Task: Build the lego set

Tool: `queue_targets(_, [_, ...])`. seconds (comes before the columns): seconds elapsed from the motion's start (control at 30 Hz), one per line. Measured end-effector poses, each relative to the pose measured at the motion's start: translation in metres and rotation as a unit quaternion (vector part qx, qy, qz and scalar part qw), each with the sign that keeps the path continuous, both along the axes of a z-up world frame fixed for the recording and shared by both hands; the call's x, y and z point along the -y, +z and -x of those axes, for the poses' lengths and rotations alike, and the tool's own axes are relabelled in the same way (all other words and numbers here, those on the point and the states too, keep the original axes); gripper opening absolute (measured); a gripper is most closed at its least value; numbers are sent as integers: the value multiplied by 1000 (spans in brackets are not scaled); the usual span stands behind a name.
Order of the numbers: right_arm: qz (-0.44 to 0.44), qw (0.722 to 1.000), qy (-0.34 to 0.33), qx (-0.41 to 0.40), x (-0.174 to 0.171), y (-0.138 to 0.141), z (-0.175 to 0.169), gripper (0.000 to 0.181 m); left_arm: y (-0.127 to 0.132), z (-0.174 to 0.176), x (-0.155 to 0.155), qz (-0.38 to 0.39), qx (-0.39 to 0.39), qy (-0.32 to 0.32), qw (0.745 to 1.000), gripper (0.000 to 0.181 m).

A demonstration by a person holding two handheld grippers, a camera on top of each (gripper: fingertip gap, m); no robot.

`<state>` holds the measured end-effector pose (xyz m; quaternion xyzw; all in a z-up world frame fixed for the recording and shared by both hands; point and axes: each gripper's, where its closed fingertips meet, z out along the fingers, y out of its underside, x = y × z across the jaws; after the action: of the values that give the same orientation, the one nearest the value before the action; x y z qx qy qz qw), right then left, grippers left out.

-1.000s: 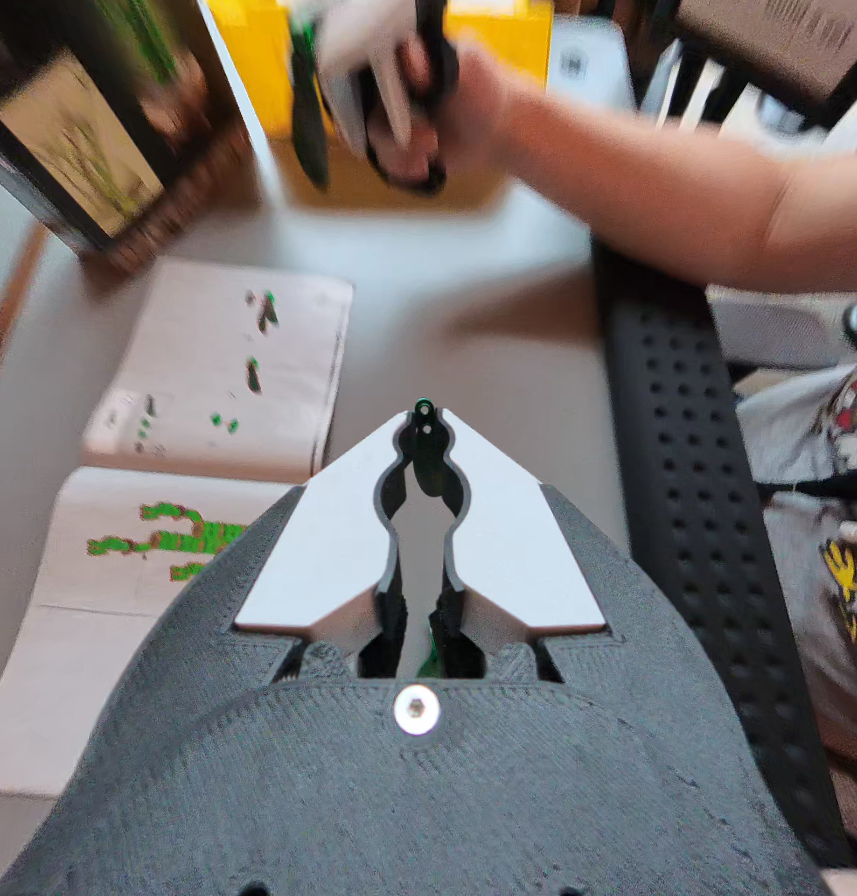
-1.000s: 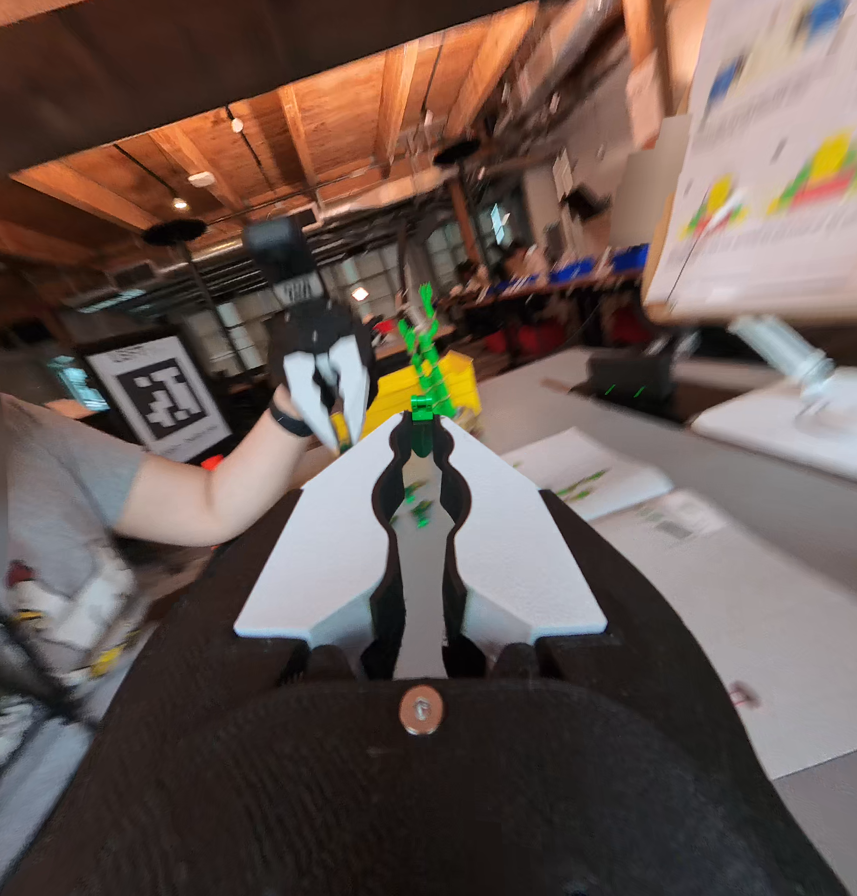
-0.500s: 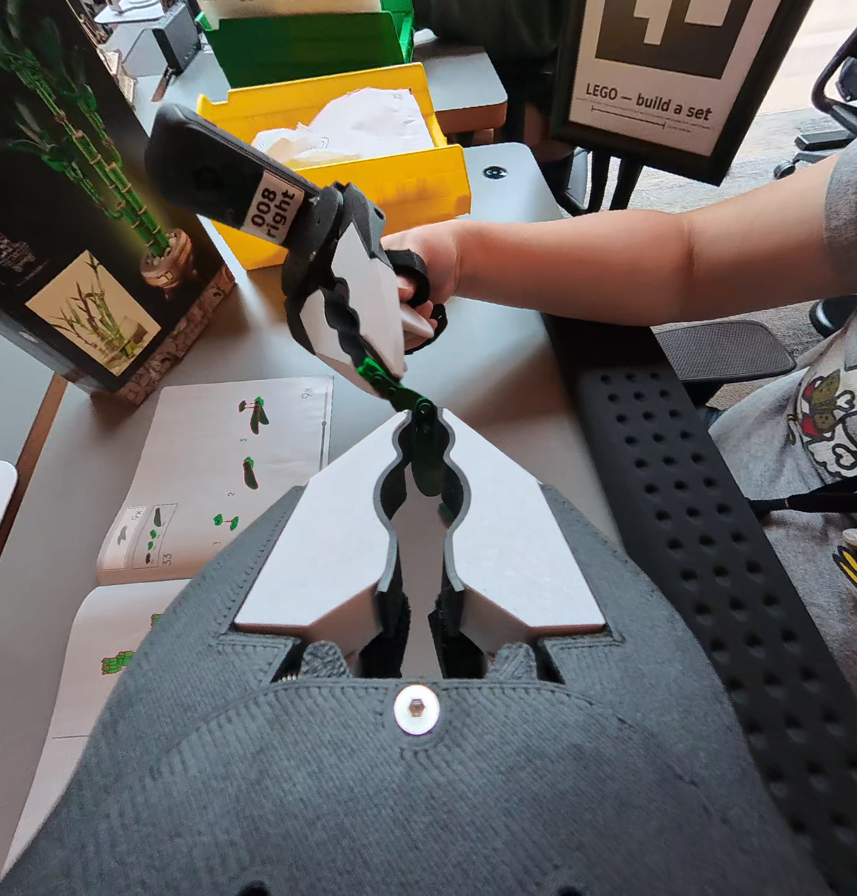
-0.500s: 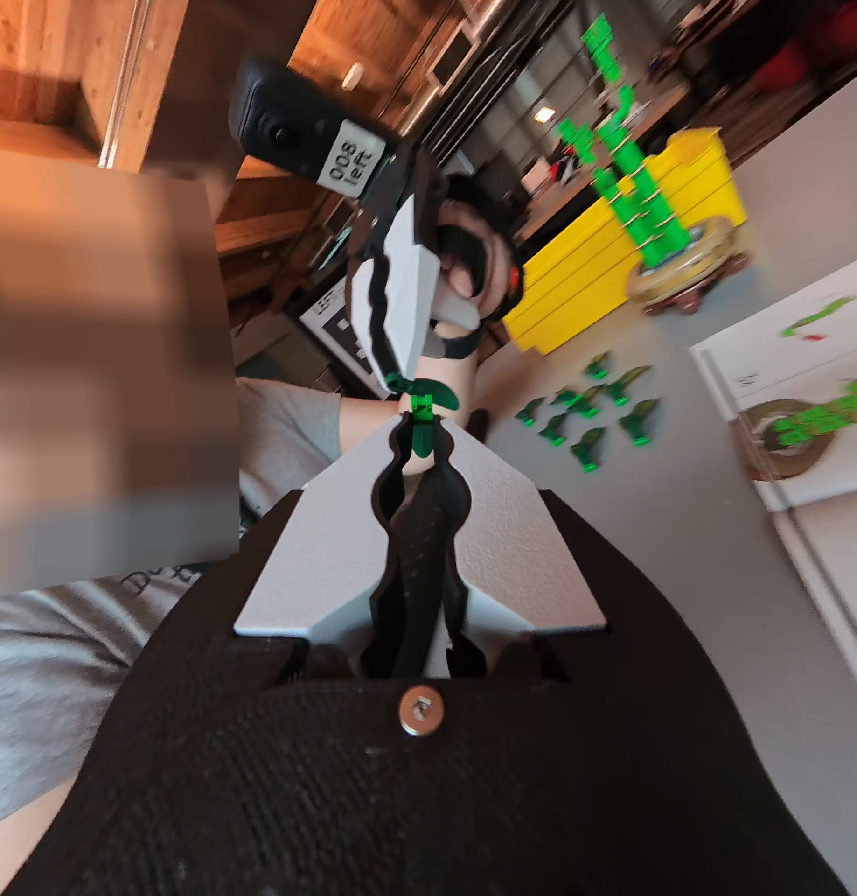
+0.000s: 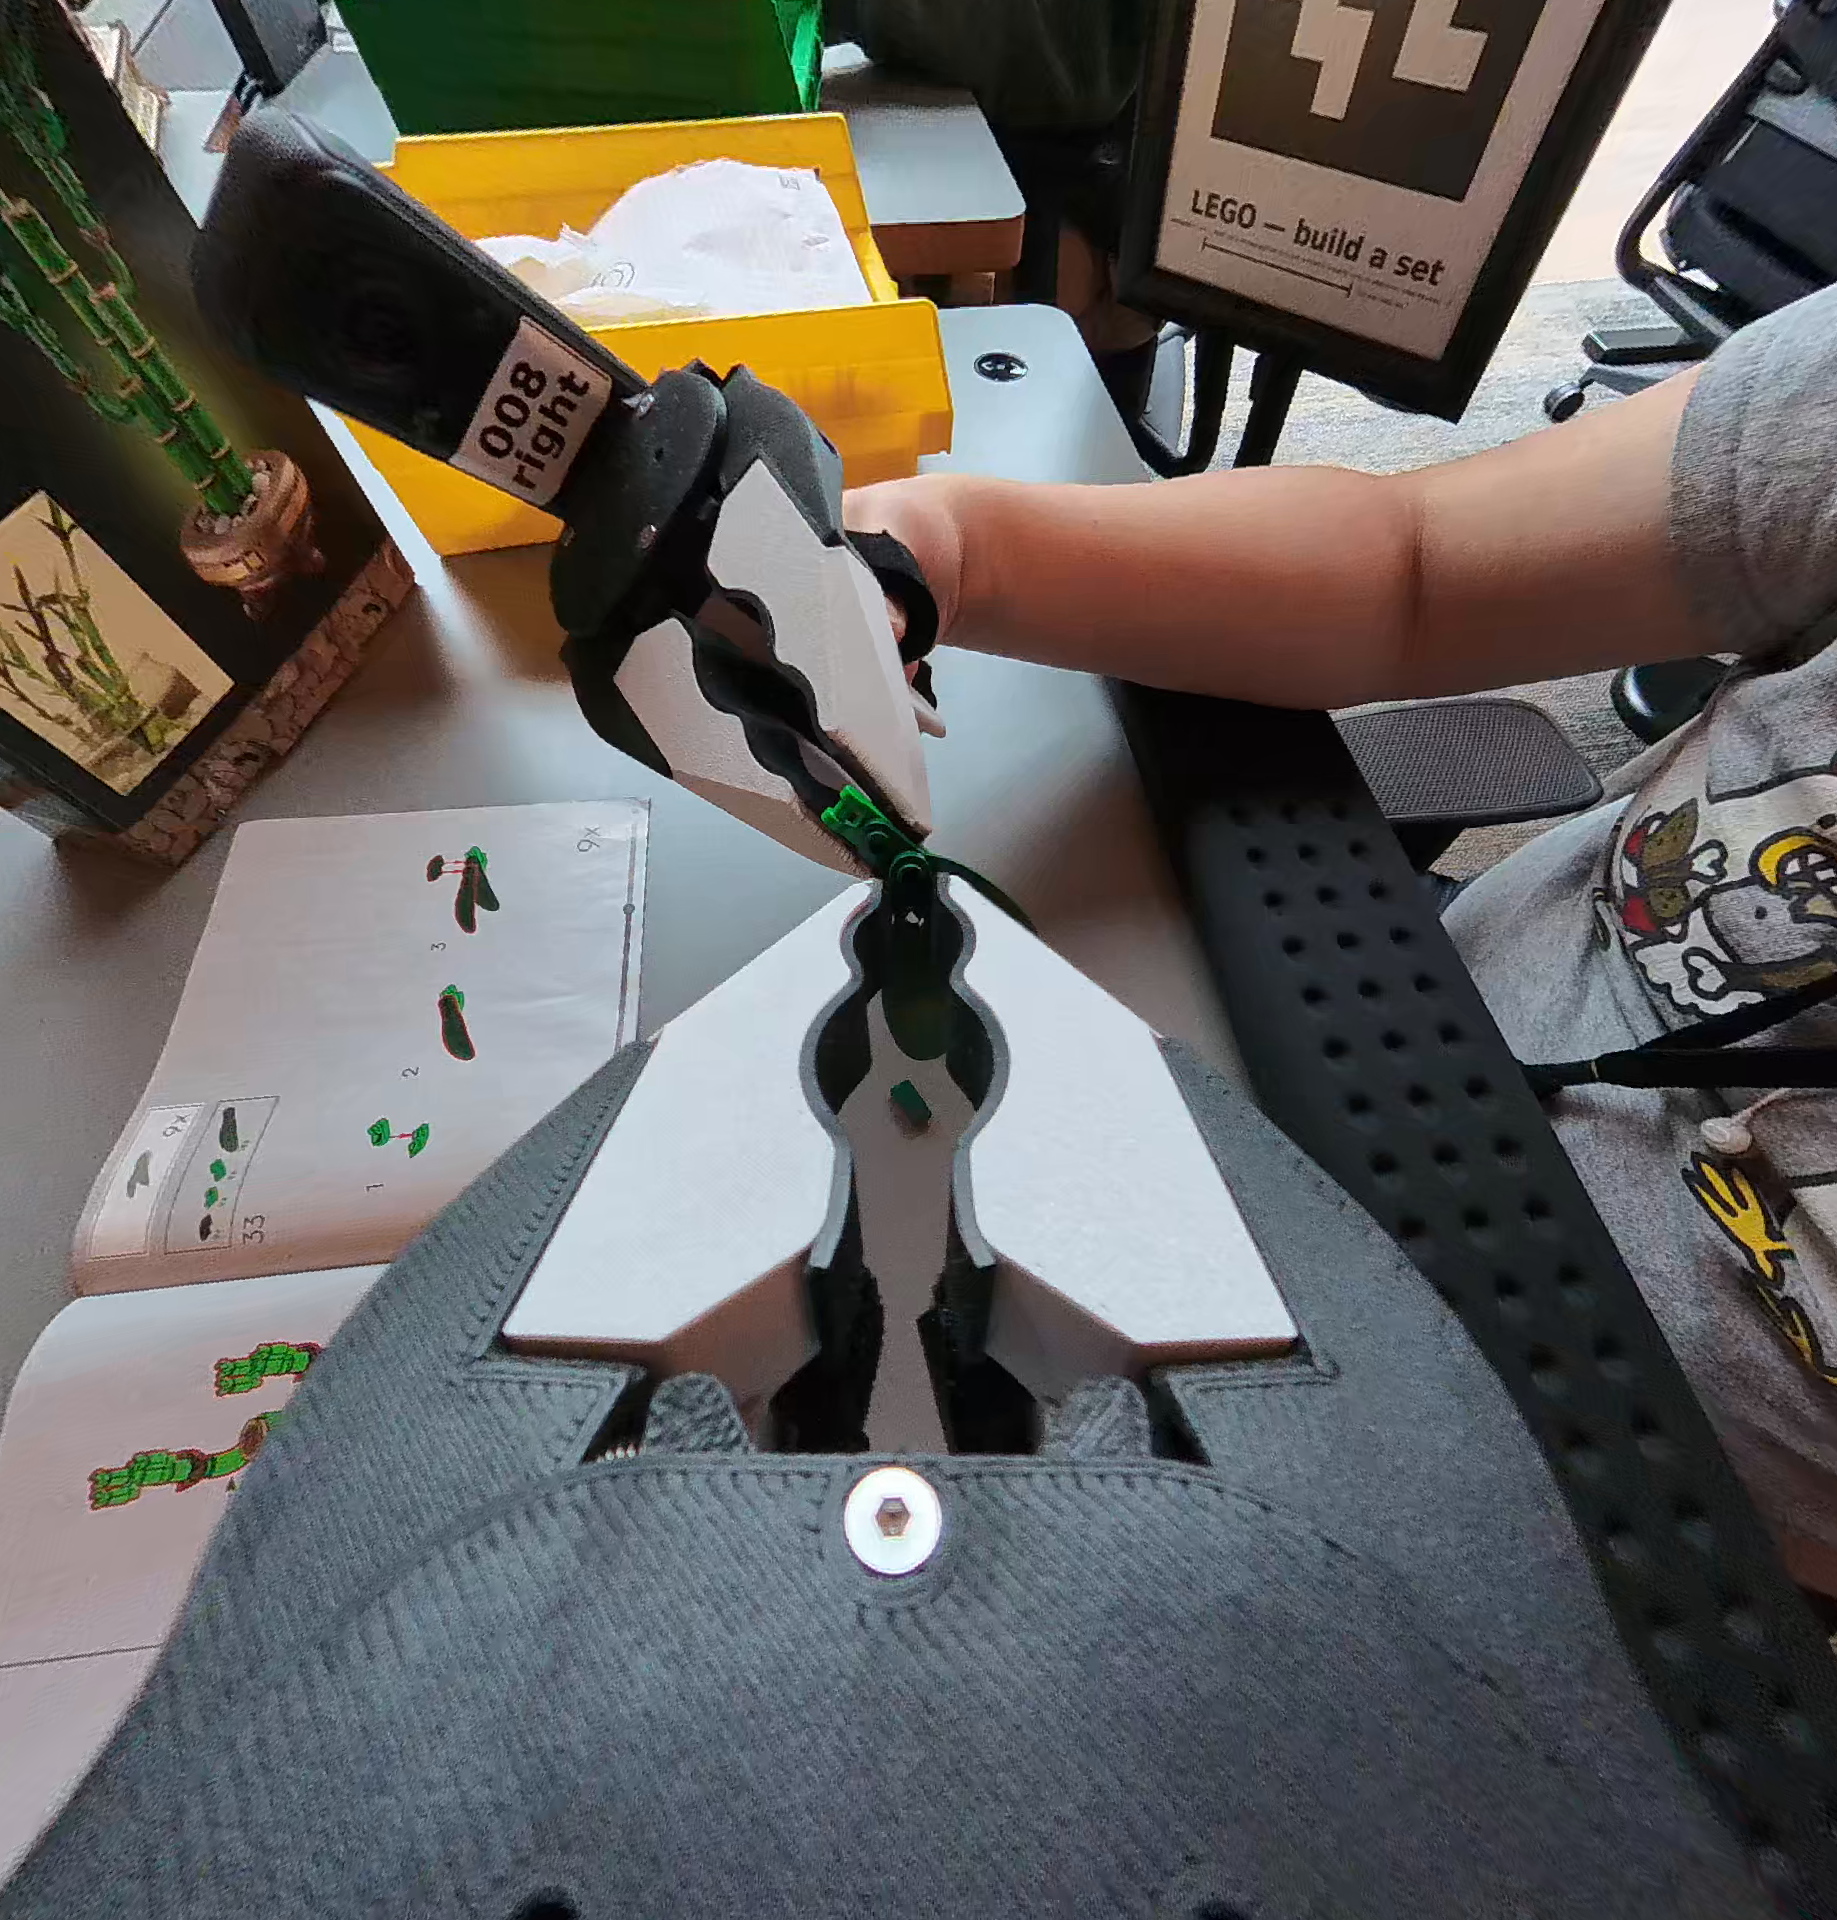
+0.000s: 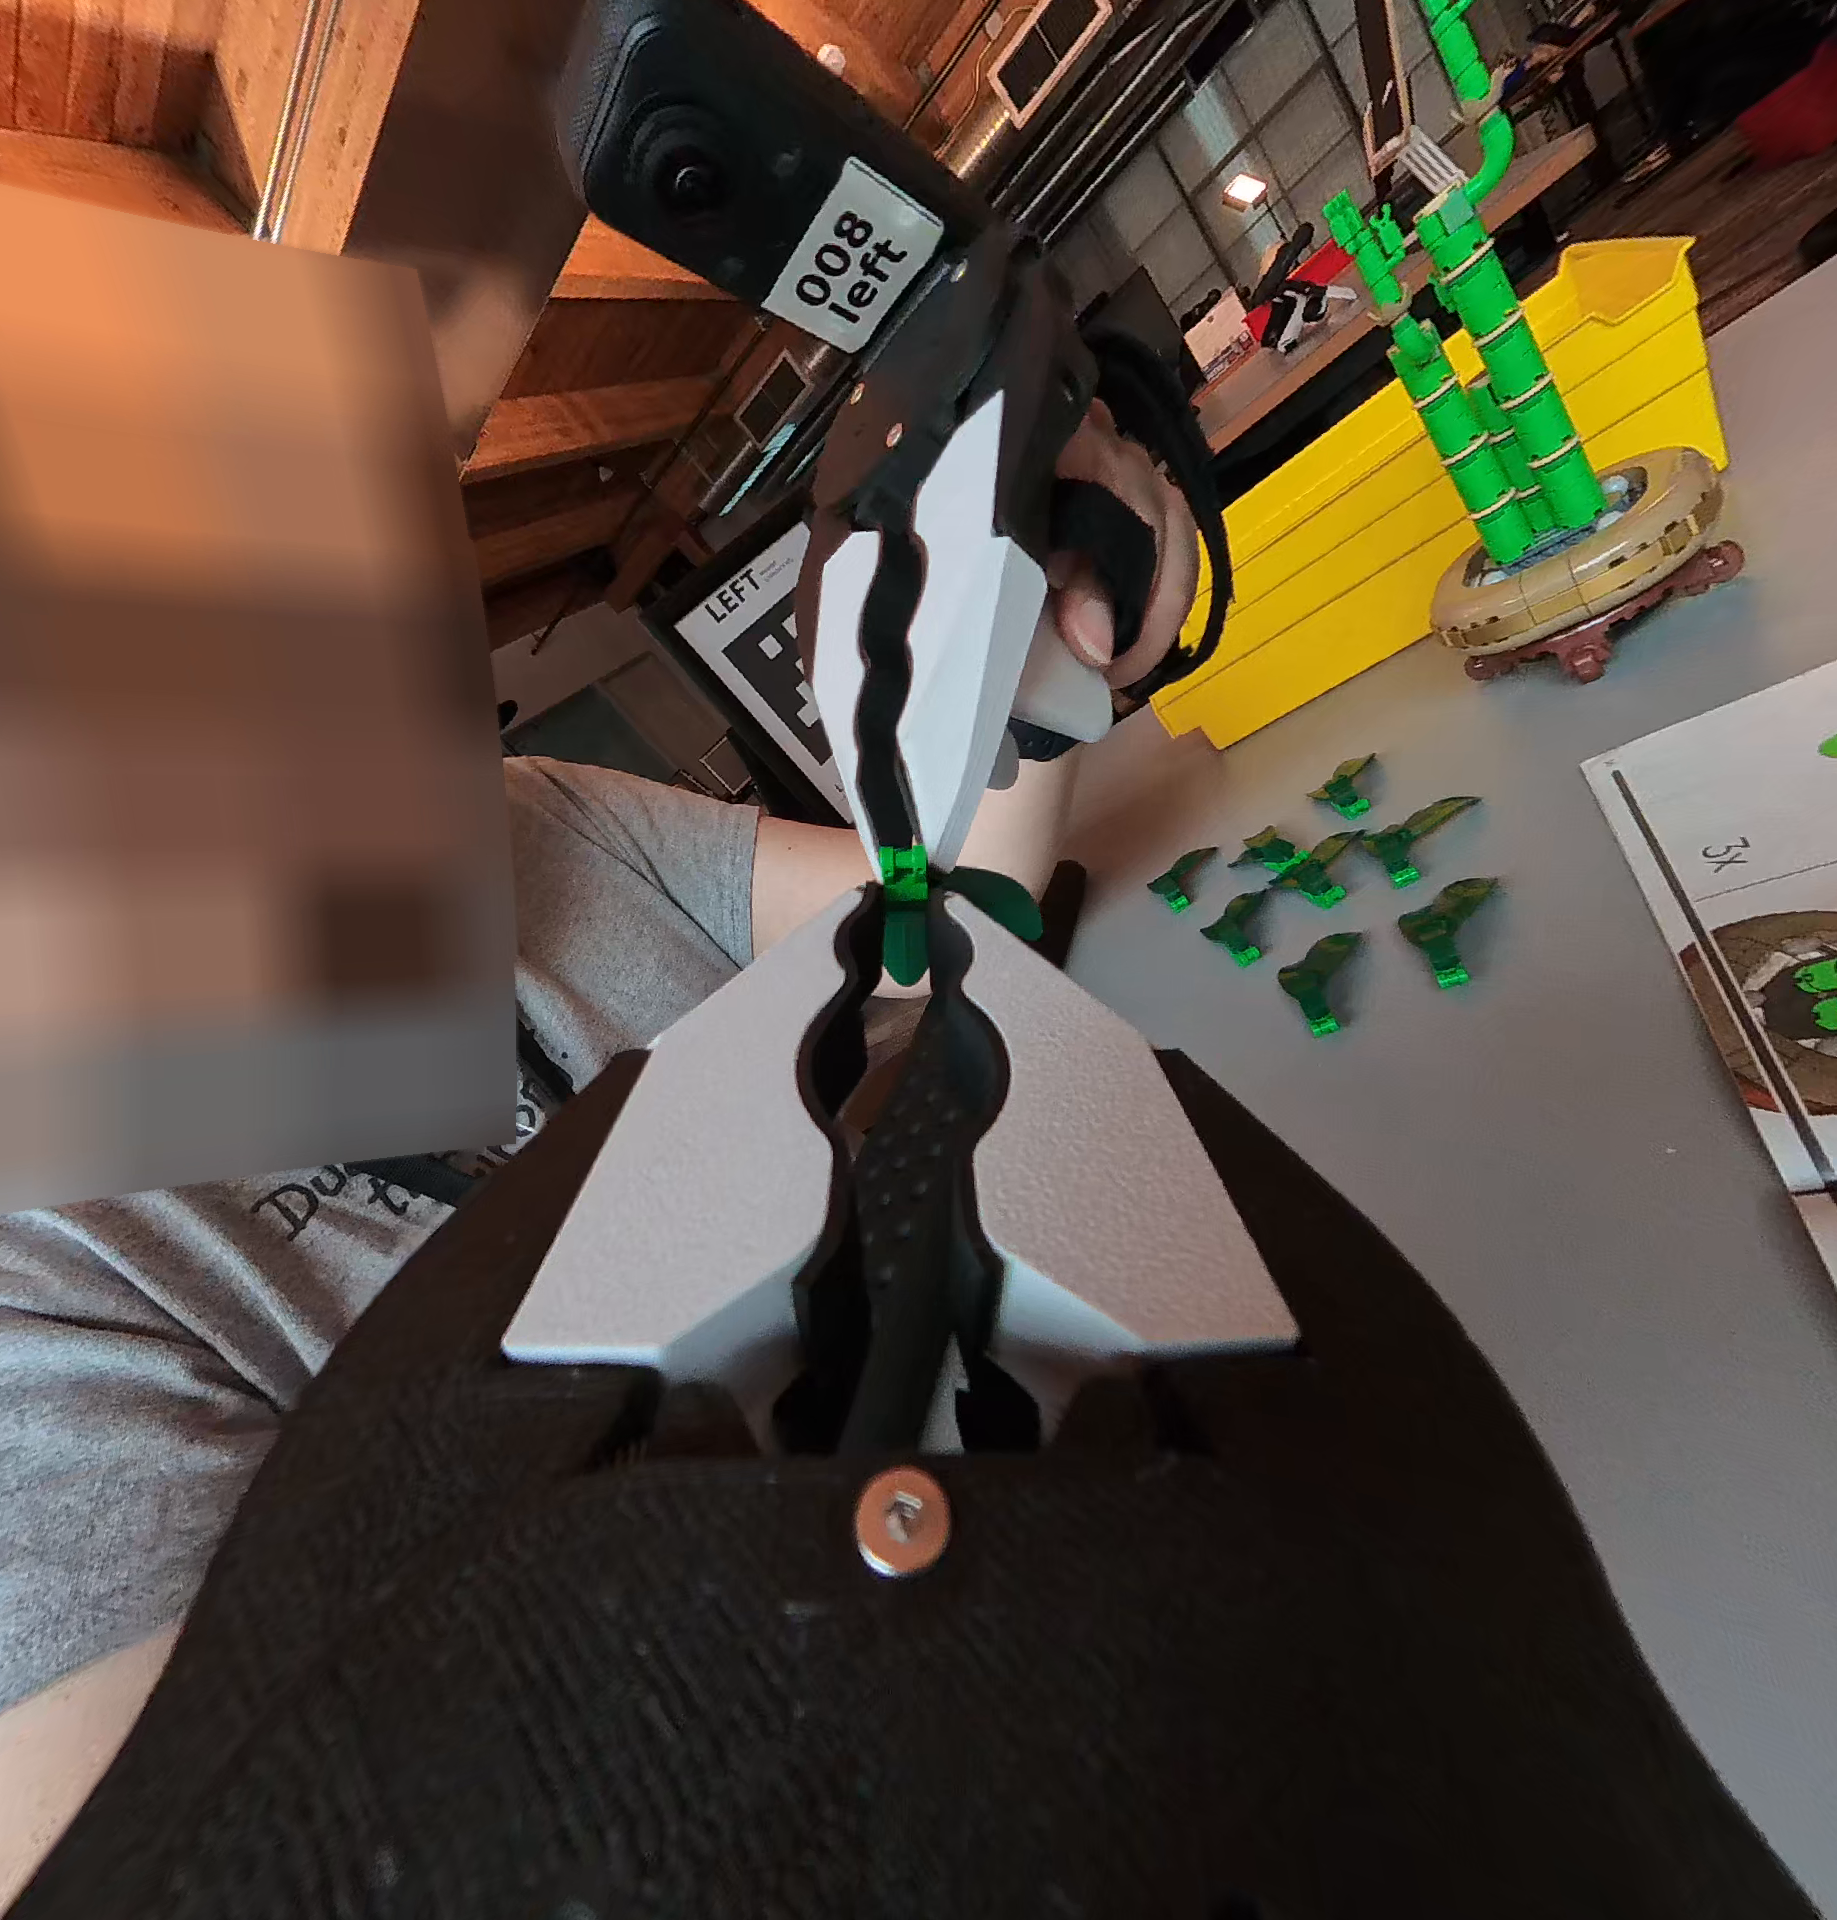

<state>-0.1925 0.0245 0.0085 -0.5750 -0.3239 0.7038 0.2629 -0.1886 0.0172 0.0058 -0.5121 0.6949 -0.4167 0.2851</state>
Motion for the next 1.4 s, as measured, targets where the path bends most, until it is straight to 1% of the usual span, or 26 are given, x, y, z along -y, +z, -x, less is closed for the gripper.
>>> queue_targets(0.2, [-3,1000,-10,-5,-4,1,2,4,0,2,-3,5,-1,3,1000,6])
queue_targets(0.4, [4,1000,-16,-16,-7,2,6,4,0,6,-6,-11,-5,5,1000,6])
queue_targets(0.63, [7,1000,-21,20,-10,-11,12,4,-14,11,-8,-34,-50,8,998,6])
queue_targets(0.83, [4,999,-9,51,-6,-22,17,5,-26,16,-4,-31,-89,-6,996,6])
queue_targets(1.13, [-7,994,-27,107,-11,-40,22,4,-46,19,-9,-48,-150,6,988,5])
queue_targets(1.2, [-8,994,-31,108,-12,-41,21,4,-46,19,-11,-47,-149,11,988,6])
queue_targets(1.33, [-14,994,-30,101,-11,-37,20,5,-41,18,-10,-22,-128,17,991,6])
queue_targets(1.37, [-15,995,-29,95,-10,-34,20,5,-39,17,-12,-19,-118,22,993,8])
queue_targets(1.4, [-18,995,-27,91,-9,-33,19,5,-38,17,-16,-20,-110,33,993,17])
